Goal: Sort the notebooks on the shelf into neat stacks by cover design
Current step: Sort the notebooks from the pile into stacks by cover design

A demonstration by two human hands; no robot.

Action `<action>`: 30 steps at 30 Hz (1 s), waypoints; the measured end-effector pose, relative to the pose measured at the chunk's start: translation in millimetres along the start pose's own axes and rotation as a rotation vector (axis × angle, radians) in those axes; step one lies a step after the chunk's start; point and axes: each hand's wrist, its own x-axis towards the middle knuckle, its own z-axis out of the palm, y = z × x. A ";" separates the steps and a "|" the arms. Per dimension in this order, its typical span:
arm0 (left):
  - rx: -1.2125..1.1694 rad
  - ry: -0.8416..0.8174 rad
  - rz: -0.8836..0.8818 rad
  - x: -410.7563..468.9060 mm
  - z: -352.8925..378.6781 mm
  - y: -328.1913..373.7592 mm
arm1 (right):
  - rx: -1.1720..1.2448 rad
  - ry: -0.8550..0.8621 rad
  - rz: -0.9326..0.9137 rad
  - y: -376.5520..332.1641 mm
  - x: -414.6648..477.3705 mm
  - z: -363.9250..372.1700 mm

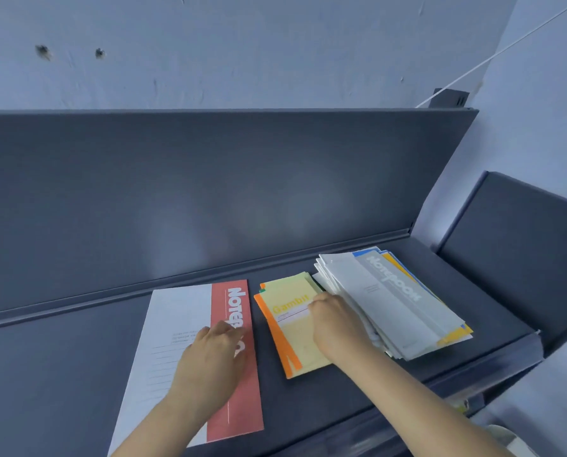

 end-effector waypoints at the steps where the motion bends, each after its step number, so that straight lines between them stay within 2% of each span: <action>1: 0.037 0.020 -0.011 -5.3 -3.0 -7.1 | -0.029 -0.007 -0.011 -0.9 1.5 -4.7; 4: 0.144 0.078 -0.081 -22.7 -13.7 -32.4 | -0.024 0.006 -0.015 -7.5 10.6 -17.3; 7: 0.257 0.103 -0.157 -42.9 -26.1 -65.8 | 0.085 0.032 -0.046 -34.7 17.6 -11.7; 10: 0.262 0.166 -0.250 -65.1 -43.2 -104.3 | 0.134 -0.020 -0.146 -82.3 8.7 -4.0; 14: 0.195 0.263 -0.339 -115.3 -72.7 -166.1 | 0.075 -0.054 -0.303 -158.7 -8.4 -1.4; 18: 0.234 0.378 -0.366 -188.7 -112.6 -251.3 | 0.086 -0.070 -0.396 -261.1 -33.2 -6.4; 24: 0.368 0.504 -0.534 -322.5 -190.2 -405.4 | 0.116 -0.050 -0.630 -468.2 -100.0 2.4; 30: 0.312 0.637 -0.735 -429.6 -257.5 -508.5 | 0.219 -0.058 -0.884 -633.1 -141.3 2.0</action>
